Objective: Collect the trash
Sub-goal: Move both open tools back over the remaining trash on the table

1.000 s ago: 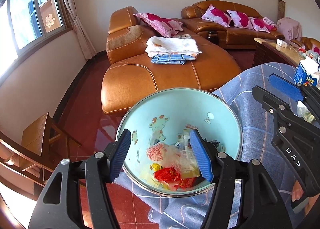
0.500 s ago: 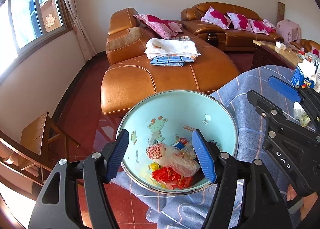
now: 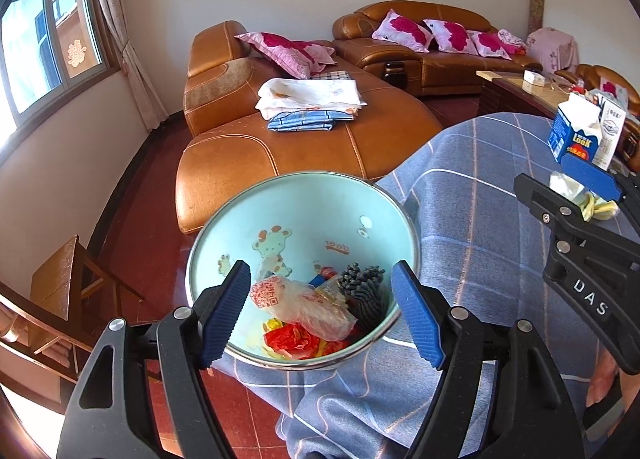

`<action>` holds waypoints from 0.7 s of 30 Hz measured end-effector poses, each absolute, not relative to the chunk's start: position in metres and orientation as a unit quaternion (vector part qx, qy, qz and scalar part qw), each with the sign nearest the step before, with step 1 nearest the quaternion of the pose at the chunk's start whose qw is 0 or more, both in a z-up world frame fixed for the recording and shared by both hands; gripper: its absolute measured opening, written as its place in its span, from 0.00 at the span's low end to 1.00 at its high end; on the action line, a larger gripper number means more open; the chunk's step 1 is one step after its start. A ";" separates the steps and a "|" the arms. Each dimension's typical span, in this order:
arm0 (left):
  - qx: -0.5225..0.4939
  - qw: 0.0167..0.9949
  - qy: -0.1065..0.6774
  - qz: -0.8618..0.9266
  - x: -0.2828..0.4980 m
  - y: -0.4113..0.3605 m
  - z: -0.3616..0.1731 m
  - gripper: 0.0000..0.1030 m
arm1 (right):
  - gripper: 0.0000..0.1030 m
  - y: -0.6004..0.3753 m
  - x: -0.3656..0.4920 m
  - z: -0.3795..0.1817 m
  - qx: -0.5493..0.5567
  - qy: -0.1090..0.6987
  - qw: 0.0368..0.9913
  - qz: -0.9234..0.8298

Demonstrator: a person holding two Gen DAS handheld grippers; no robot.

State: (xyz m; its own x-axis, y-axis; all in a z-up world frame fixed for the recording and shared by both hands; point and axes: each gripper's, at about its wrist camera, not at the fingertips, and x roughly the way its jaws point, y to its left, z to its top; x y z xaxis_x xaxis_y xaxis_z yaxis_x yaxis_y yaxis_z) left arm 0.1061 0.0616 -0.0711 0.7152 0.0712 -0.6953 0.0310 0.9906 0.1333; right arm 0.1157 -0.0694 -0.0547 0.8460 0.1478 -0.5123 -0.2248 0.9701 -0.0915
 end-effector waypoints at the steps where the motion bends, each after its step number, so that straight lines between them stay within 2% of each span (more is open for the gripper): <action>1: 0.070 0.923 0.377 0.006 0.104 0.057 -0.072 0.70 | 0.56 -0.075 0.112 -0.053 -0.072 0.263 0.958 0.089; 6: 0.079 0.923 0.377 -0.018 0.096 0.037 -0.074 0.74 | 0.60 -0.110 0.093 -0.051 -0.050 0.278 0.958 0.045; 21: 0.099 0.922 0.363 -0.085 0.071 -0.019 -0.078 0.78 | 0.68 -0.202 0.008 -0.060 0.007 0.327 0.940 -0.100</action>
State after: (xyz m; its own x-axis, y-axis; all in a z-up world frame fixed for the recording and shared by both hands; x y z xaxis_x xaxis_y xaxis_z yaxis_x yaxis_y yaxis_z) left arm 0.0705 -0.0191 -0.0776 0.7213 -0.0852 -0.6873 0.2288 0.9660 0.1204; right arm 0.0081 -0.2019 -0.0599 0.7662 -0.1830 -0.6160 0.1921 0.9800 -0.0521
